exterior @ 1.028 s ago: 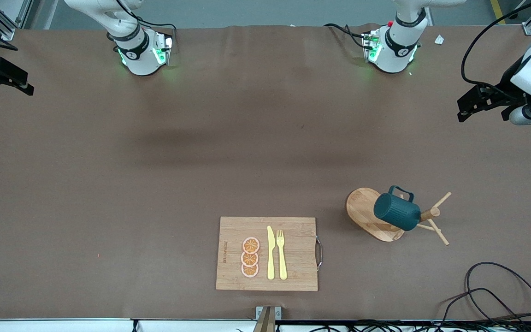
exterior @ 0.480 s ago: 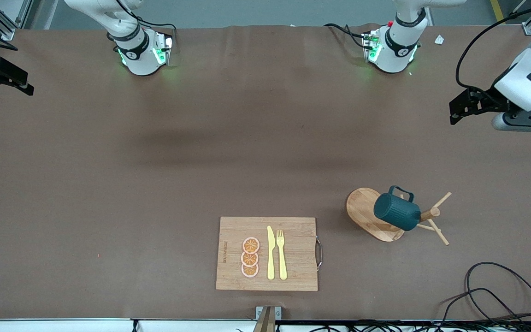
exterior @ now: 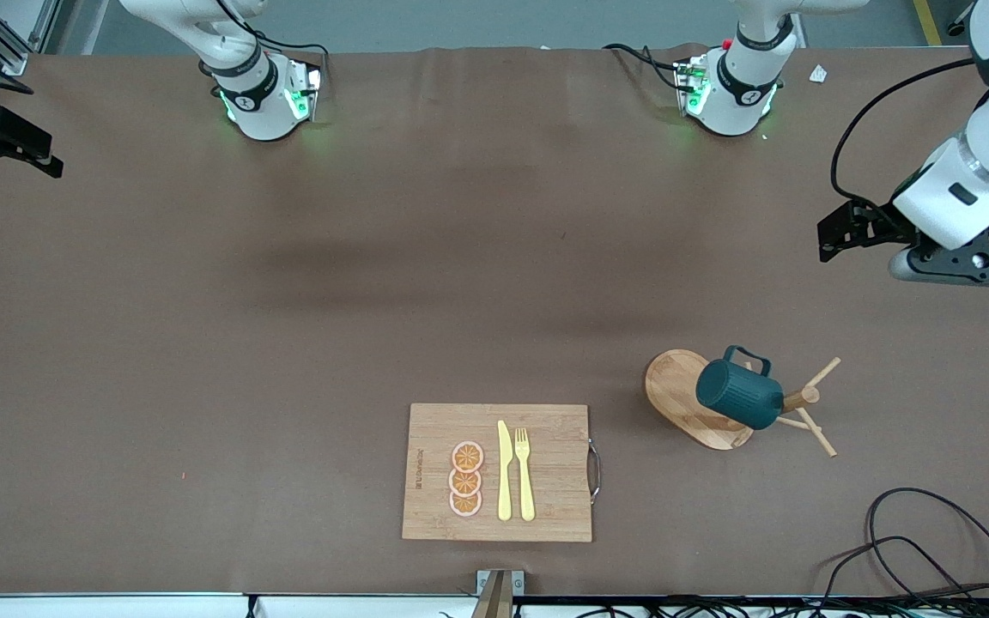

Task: Transfer cup from left to right arm and place
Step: 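Lower the left gripper onto the teal mug on the wooden stand, then close the left gripper around the teal mug body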

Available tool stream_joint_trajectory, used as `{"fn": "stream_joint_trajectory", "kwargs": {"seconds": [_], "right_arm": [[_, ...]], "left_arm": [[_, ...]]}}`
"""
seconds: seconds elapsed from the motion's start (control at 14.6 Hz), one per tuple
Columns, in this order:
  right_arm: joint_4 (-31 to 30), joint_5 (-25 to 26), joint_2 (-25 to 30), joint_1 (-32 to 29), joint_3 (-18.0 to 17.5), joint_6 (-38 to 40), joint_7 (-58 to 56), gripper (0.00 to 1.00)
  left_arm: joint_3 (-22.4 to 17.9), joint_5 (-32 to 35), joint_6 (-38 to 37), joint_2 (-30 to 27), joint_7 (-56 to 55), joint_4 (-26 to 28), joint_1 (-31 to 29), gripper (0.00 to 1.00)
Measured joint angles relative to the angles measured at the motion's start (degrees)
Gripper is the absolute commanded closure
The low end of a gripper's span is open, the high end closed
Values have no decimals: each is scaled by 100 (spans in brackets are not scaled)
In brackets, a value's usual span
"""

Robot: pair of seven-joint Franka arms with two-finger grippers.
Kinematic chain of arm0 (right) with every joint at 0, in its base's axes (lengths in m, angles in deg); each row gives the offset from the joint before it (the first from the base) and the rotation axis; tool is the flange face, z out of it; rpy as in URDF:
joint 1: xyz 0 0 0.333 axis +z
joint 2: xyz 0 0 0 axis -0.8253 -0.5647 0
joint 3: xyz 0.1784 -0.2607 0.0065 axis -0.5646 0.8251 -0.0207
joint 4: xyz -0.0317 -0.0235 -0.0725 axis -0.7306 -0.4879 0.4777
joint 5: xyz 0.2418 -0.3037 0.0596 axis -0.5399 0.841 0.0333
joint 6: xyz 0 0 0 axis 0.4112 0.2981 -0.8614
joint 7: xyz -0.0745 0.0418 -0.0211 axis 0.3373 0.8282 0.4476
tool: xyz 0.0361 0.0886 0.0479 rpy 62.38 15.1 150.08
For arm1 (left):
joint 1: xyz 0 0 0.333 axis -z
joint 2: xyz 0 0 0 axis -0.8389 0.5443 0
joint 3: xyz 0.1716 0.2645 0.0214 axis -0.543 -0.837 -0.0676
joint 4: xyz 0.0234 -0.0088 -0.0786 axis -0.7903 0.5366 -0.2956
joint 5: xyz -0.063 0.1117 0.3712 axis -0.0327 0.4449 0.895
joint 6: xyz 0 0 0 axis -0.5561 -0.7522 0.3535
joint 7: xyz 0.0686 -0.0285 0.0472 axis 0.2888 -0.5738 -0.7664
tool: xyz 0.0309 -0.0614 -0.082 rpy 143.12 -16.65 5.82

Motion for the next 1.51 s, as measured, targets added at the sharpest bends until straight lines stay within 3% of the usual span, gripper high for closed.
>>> {"fn": "stream_joint_trajectory", "kwargs": {"seconds": [0.82, 1.51], "right_arm": [[-1, 0, 0, 0, 0, 1, 0, 0], [-1, 0, 0, 0, 0, 27, 0, 0]], "left_arm": [[168, -23, 1350, 1103, 5478, -6, 121, 1], [178, -340, 2008, 1667, 8356, -182, 81, 1]]}}
